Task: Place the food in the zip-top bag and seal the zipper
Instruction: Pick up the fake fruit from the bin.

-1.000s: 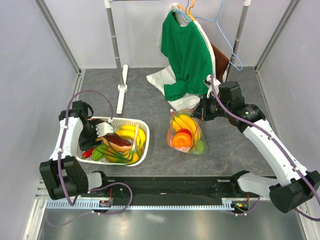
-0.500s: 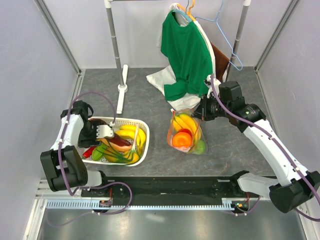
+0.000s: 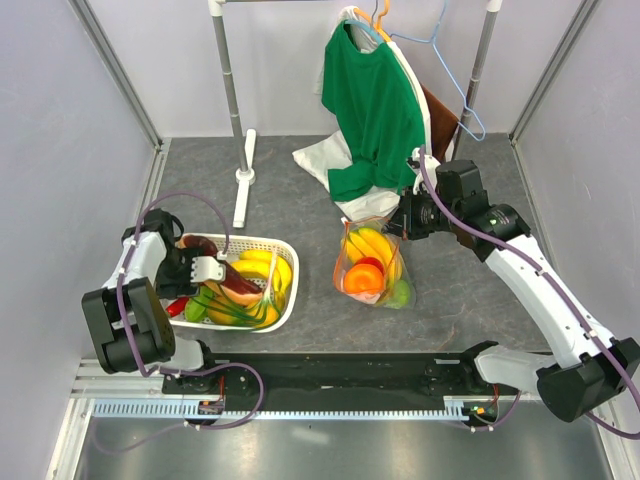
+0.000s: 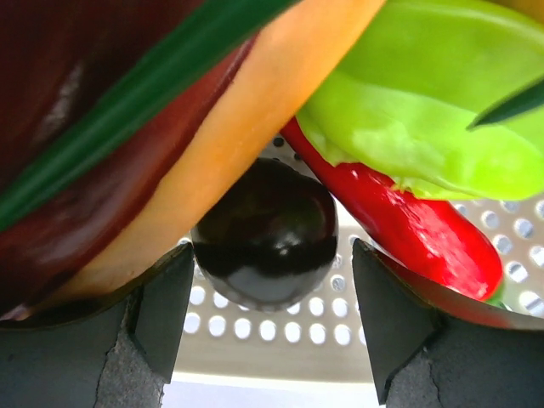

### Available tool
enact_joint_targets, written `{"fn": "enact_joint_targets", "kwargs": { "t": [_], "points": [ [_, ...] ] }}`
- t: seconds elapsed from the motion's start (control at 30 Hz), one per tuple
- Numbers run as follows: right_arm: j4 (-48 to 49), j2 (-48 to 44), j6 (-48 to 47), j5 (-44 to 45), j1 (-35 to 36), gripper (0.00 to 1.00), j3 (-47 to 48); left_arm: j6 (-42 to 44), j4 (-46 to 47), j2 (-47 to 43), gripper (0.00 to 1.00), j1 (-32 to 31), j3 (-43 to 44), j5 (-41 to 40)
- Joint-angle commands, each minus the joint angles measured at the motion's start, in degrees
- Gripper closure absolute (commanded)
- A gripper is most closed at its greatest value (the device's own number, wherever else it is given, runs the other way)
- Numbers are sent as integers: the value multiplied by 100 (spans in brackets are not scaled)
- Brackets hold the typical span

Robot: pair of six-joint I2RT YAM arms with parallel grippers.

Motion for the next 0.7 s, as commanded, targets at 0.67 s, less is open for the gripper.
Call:
{"fn": "enact_joint_targets", "kwargs": {
  "t": [0.67],
  "points": [
    [179, -167, 3, -8, -10, 100, 157, 679, -1699, -1126, 46, -54, 1452, 482]
  ]
}}
